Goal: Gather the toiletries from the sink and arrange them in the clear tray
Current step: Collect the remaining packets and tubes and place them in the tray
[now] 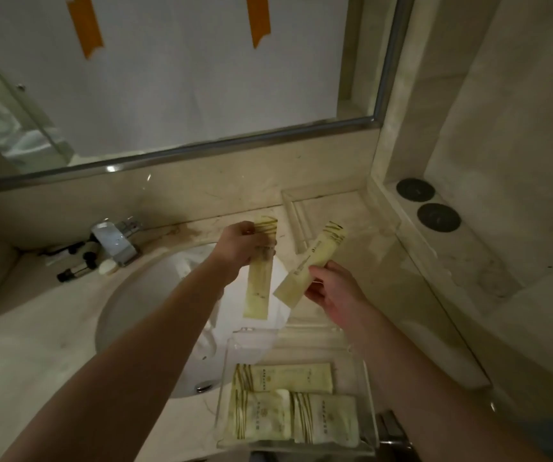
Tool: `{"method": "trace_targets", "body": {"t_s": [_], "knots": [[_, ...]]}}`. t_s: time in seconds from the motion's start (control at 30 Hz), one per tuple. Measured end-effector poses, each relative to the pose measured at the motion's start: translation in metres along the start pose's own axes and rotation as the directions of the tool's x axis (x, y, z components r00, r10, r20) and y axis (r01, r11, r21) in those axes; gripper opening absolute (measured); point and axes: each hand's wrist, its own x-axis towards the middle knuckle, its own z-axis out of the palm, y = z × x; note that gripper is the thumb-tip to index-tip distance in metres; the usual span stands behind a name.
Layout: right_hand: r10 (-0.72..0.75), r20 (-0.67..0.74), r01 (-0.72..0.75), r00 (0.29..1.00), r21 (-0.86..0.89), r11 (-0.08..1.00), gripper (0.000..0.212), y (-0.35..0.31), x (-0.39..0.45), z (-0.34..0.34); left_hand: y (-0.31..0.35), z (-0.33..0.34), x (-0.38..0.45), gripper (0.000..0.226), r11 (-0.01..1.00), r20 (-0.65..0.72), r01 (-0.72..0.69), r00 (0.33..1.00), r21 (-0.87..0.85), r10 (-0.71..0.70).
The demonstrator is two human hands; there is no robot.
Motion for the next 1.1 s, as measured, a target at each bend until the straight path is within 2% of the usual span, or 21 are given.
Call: {"method": "trace_targets", "body": {"t_s": [0.1,0.23,0.4,0.57,0.67,0.8,0.87,0.93,1.0,1.1], "knots": [[-0.087,0.071,0.093,0.994,-0.086,0.992,0.02,-0.009,-0.012,0.002,0.015,0.003,-0.016,0.023,0.997,0.056,0.034,0.998,-0.064,-0.03],[-0.164,0.133,0.188,0.978,-0.199,0.962,0.023,-0.017,-0.023,0.003,0.024,0.004,-0.032,0.021,0.993,0.078,0.046,0.996,-0.113,-0.037],[-0.199,0.182,0.229,0.963,-0.167,0.959,0.02,-0.022,-0.035,0.008,0.025,0.002,-0.045,0.018,0.982,0.072,0.075,0.995,-0.172,-0.063],[-0.211,0.113,0.227,0.971,-0.165,0.96,0.022,-0.028,-0.035,0.012,0.025,0.002,-0.052,0.025,0.97,0.078,0.078,0.995,-0.229,-0.061],[-0.24,0.07,0.25,0.968,-0.283,0.926,0.012,-0.03,-0.034,0.014,0.027,0.002,-0.054,0.02,0.963,0.094,0.09,0.993,-0.253,-0.069],[-0.205,0.094,0.221,0.974,-0.227,0.949,0.021,-0.031,-0.033,0.016,0.027,0.002,-0.055,0.013,0.962,0.103,0.097,0.992,-0.257,-0.073],[-0.255,0.096,0.272,0.962,-0.294,0.916,0.004,-0.031,-0.032,0.015,0.026,0.002,-0.053,0.012,0.962,0.1,0.102,0.992,-0.252,-0.079],[-0.308,0.108,0.326,0.945,-0.366,0.872,0.024,-0.031,-0.031,0.014,0.026,0.001,-0.052,0.014,0.964,0.093,0.106,0.992,-0.246,-0.086],[-0.32,0.118,0.341,0.94,-0.366,0.866,0.039,-0.032,-0.033,0.014,0.026,0.0,-0.051,0.013,0.965,0.089,0.106,0.992,-0.241,-0.087],[-0.329,0.127,0.352,0.936,-0.395,0.849,0.043,-0.032,-0.031,0.013,0.025,0.0,-0.052,0.012,0.965,0.068,0.095,0.994,-0.243,-0.081]]}}
